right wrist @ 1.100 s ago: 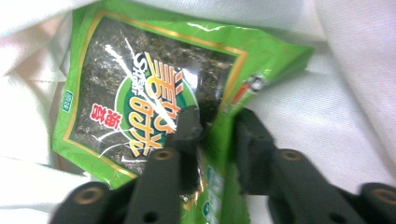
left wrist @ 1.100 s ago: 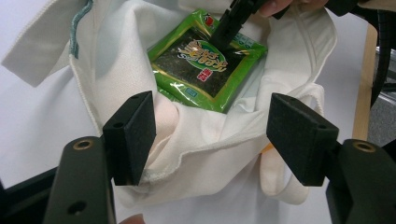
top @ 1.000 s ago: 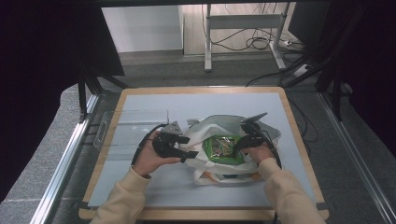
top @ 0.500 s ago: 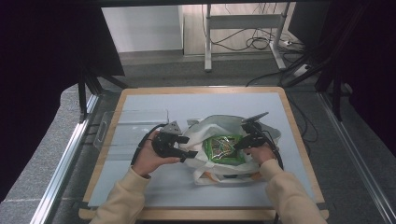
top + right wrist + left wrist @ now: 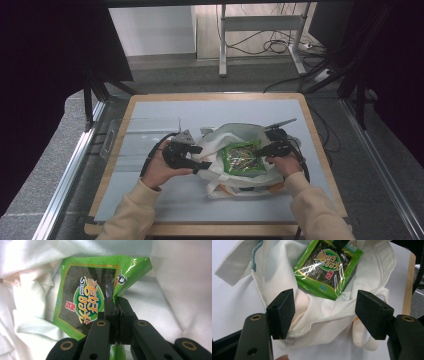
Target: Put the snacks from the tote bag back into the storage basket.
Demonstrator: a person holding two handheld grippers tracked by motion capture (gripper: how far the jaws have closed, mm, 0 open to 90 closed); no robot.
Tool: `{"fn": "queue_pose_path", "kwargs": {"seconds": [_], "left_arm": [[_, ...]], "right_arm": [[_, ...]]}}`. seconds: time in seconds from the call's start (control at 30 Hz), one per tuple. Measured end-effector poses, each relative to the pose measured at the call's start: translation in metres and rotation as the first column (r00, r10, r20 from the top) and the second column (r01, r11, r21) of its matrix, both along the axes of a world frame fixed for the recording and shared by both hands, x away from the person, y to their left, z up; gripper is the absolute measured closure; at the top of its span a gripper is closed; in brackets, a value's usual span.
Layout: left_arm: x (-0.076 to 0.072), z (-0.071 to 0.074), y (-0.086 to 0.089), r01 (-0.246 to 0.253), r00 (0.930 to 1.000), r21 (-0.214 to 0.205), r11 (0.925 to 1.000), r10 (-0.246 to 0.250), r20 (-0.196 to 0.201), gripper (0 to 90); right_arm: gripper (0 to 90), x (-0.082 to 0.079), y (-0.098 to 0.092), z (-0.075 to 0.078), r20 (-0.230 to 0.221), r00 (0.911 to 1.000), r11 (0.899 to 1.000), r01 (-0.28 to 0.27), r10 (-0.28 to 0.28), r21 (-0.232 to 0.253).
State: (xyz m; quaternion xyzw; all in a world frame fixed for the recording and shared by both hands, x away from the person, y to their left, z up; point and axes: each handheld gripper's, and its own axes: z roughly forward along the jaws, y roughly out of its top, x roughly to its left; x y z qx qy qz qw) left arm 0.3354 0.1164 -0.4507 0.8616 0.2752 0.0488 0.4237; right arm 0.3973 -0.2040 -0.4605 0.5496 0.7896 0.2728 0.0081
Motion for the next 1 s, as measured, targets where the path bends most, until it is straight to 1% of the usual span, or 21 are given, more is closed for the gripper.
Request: {"fn": "queue_pose_path", "kwargs": {"seconds": [0.27,0.4,0.53,0.6,0.63,0.67,0.77,0.83,0.97,1.0], "left_arm": [[0.0,0.0,0.0,0.002,1.0,0.001,1.0,-0.002,-0.001,31.9],[0.0,0.0,0.0,0.006,1.0,0.001,1.0,-0.006,0.003,31.8],[0.0,0.0,0.001,0.006,1.0,0.002,1.0,-0.006,0.004,31.8],[0.0,0.0,0.001,0.006,1.0,0.002,1.0,-0.006,0.004,31.9],[0.001,0.001,0.002,0.014,0.9999,0.016,0.9998,-0.014,0.007,31.9],[0.001,0.0,0.002,0.013,0.9999,0.014,0.9998,-0.013,0.006,31.8],[0.001,0.001,0.002,0.011,0.9999,0.013,0.9999,-0.011,0.007,31.8],[0.0,0.0,0.001,0.003,1.0,0.004,1.0,-0.003,0.005,31.7],[0.0,0.0,0.002,-0.002,1.0,0.001,1.0,0.002,0.007,31.6],[0.0,0.0,0.002,-0.002,1.0,-0.001,1.0,0.002,0.007,31.6]], "right_arm": [[86.5,-0.006,-0.006,0.014,0.039,0.9989,0.999,-0.027,0.026,0.019],[86.5,-0.01,-0.006,0.022,0.067,0.9966,0.999,-0.05,0.049,0.017],[86.5,-0.012,-0.005,0.028,0.092,0.994,0.998,-0.06,0.059,0.011],[86.5,-0.012,-0.005,0.031,0.098,0.9932,0.998,-0.065,0.063,0.013],[86.6,-0.013,-0.006,0.032,0.104,0.9923,0.998,-0.069,0.067,0.013],[86.6,-0.013,-0.006,0.033,0.107,0.9918,0.997,-0.072,0.07,0.013],[86.7,-0.015,-0.007,0.035,0.114,0.9908,0.997,-0.075,0.073,0.01],[86.9,-0.016,-0.009,0.039,0.128,0.9892,0.997,-0.071,0.072,-0.008],[87.6,-0.019,-0.018,0.048,0.15,0.9867,0.998,-0.068,0.064,0.021],[87.6,-0.02,-0.019,0.05,0.155,0.9857,0.998,-0.067,0.065,0.011]]}}
